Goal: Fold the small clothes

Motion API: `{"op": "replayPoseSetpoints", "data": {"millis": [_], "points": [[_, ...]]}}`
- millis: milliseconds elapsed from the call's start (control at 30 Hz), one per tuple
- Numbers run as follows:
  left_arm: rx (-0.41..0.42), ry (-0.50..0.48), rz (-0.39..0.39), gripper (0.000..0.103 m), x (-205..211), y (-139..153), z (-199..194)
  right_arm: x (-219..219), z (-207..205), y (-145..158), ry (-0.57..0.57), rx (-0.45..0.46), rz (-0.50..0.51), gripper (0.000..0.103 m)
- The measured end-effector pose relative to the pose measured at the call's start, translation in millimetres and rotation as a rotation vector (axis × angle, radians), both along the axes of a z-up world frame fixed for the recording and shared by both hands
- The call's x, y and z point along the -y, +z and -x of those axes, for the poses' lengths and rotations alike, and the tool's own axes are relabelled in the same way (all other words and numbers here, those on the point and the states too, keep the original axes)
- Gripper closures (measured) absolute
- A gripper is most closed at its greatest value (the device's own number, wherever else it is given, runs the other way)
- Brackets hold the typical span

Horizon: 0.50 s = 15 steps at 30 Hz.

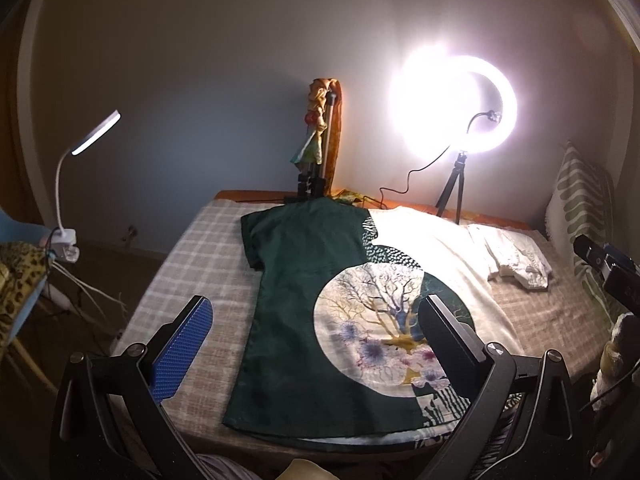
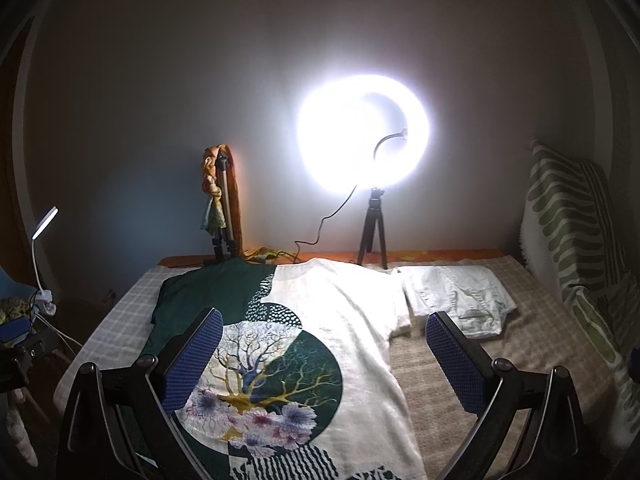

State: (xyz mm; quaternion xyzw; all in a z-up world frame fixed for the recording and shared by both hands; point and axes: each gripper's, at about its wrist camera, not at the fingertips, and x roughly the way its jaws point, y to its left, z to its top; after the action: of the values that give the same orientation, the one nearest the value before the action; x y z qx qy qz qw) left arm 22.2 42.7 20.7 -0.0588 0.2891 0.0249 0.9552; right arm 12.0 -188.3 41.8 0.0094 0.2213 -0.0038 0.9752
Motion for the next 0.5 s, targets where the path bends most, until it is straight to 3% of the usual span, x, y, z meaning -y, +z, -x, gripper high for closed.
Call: {"op": "replayPoseSetpoints", "data": {"millis": [500], "points": [[-0.1,0.05,0.038,0.001,-34.4,-38.4,-22.1,-55.1,-84.0,-15.7,0.181,-0.075,0.022,0.002]]}}
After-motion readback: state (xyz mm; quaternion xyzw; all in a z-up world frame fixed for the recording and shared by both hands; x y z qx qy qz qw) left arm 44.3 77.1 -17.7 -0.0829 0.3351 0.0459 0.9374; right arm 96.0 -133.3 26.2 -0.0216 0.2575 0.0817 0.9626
